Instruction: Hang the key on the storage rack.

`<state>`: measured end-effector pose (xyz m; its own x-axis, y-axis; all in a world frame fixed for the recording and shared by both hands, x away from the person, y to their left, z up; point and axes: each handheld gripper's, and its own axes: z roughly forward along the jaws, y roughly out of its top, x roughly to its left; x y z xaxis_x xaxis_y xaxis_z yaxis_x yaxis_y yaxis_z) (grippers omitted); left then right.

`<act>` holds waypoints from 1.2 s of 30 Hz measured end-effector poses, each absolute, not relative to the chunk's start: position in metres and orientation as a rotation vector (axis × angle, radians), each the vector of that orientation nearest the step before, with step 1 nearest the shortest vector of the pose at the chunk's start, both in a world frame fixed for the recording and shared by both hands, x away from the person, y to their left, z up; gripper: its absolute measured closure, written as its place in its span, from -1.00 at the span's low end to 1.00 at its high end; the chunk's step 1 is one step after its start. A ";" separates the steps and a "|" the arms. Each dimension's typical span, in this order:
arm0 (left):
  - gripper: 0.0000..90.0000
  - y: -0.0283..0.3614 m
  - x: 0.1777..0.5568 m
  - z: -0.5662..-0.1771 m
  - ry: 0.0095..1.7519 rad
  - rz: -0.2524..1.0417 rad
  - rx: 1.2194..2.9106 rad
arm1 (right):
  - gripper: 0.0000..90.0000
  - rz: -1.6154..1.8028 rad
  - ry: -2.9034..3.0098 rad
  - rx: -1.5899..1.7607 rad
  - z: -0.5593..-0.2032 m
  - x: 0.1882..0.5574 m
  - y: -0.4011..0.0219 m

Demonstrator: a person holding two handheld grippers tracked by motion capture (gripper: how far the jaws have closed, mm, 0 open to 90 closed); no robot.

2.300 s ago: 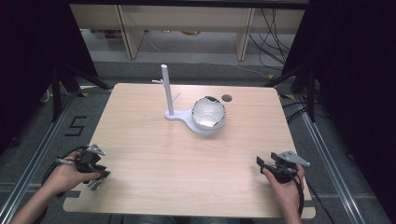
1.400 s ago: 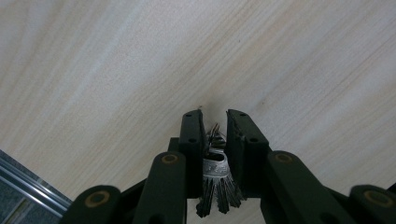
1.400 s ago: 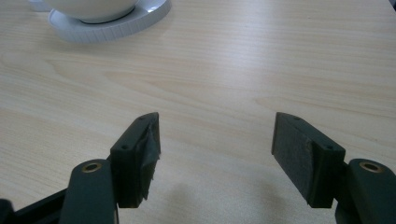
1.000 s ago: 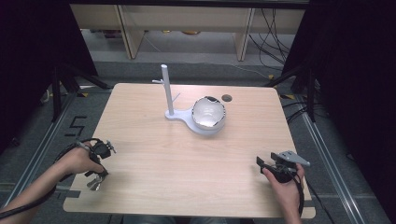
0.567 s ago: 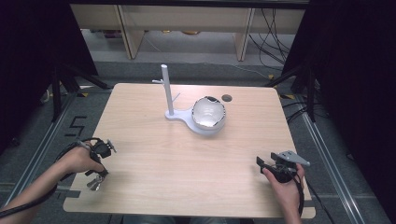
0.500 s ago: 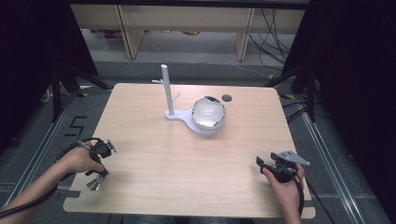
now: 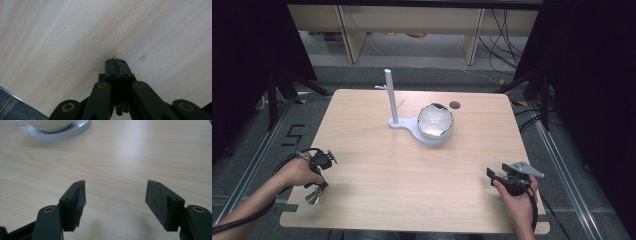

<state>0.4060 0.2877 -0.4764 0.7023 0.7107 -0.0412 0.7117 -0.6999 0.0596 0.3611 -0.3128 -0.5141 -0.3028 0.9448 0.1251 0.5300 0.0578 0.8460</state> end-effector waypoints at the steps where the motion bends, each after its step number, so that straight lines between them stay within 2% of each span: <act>1: 0.97 0.290 0.406 -0.475 1.160 -0.020 2.847 | -0.26 1.164 1.875 1.466 -0.514 0.361 -0.313; 12: 0.97 0.297 0.400 -0.460 1.142 0.086 2.703 | -0.26 1.145 1.884 1.447 -0.514 0.362 -0.313; 19: 0.97 0.298 0.395 -0.443 1.139 0.215 2.497 | -0.26 1.139 1.886 1.445 -0.514 0.362 -0.313; 23: 0.97 0.293 0.394 -0.434 1.134 0.308 2.323 | -0.26 1.143 1.887 1.446 -0.514 0.362 -0.313; 30: 0.97 0.289 0.397 -0.429 1.100 0.418 2.165 | -0.26 1.129 1.884 1.442 -0.514 0.362 -0.313; 31: 0.97 0.286 0.397 -0.429 1.092 0.442 2.103 | -0.26 1.127 1.884 1.444 -0.514 0.362 -0.313; 36: 0.97 0.278 0.400 -0.426 1.093 0.461 2.000 | -0.26 1.128 1.885 1.443 -0.514 0.362 -0.313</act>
